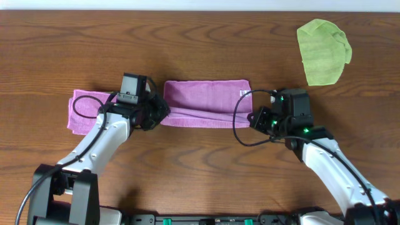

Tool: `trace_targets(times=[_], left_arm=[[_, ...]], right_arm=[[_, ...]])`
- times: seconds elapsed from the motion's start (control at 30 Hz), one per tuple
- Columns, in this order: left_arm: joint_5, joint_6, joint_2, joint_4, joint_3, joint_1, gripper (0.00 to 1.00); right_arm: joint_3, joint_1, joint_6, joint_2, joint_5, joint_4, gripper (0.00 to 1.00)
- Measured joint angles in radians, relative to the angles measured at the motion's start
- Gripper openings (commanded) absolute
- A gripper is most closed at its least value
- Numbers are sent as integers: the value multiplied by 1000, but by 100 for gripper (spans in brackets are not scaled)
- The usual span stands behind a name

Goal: Fold the cloth
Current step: 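Lift the near edge with both grippers and fold it toward the far edge, then release the folded edge and raise both grippers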

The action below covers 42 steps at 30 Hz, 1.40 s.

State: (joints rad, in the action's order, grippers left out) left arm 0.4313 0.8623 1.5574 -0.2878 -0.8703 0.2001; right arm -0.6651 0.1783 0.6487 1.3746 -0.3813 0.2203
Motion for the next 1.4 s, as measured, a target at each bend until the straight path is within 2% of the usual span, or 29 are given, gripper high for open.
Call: trace_targets(times=[0.33, 0.83, 1.4], left_arm=[[-46, 97, 62, 142, 0, 0, 6], [-171, 124, 91, 225, -65, 2, 6], [-189, 140, 275, 278, -174, 5, 6]], right_arm=[[-21, 0, 13, 82, 39, -79, 1], [-267, 0, -11, 312, 72, -85, 1], [-283, 1, -18, 342, 125, -130, 1]])
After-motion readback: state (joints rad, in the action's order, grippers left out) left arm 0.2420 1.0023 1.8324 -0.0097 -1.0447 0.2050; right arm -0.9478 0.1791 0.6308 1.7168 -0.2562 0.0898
